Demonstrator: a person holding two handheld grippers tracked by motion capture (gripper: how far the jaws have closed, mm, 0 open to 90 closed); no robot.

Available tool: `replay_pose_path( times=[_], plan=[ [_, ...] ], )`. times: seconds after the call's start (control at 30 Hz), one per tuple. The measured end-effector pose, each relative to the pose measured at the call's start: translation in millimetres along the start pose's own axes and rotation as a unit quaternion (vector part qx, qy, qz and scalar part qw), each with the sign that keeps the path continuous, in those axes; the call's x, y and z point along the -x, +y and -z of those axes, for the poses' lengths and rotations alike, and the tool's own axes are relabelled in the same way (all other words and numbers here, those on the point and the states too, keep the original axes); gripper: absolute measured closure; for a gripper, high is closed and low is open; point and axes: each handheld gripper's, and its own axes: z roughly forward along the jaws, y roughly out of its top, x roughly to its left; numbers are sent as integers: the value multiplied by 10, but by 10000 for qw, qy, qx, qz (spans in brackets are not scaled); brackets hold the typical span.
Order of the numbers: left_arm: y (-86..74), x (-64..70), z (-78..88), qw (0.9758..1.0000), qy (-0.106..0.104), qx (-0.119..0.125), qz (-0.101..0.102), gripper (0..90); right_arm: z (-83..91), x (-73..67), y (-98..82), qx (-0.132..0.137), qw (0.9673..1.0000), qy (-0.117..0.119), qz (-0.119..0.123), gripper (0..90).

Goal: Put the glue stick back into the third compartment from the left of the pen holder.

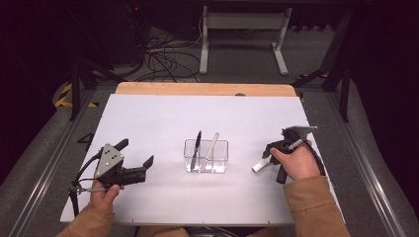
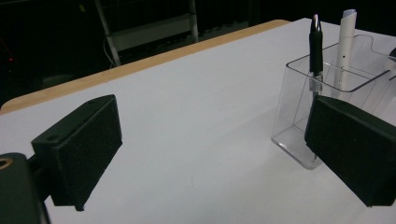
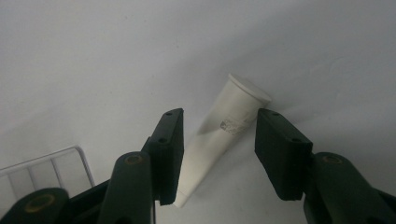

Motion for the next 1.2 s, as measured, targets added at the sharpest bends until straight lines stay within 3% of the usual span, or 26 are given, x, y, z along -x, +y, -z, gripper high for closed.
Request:
replay_pose_path(
  times=[0.33,0.6,1.0,1.2],
  plan=[
    [-5,7,-6,10000,-22,-23,-33,50,-117,6,47,-84,9996,-16,-266,544],
    [-9,23,-13,10000,-26,-35,-59,50,-151,5,56,-54,9994,-68,-340,590],
    [-12,27,-14,10000,-24,-45,-79,49,-184,15,56,-46,9992,-153,-361,659],
    [-14,30,-16,10000,-24,-45,-84,49,-181,47,60,-66,9998,-55,-163,674]
  ],
)
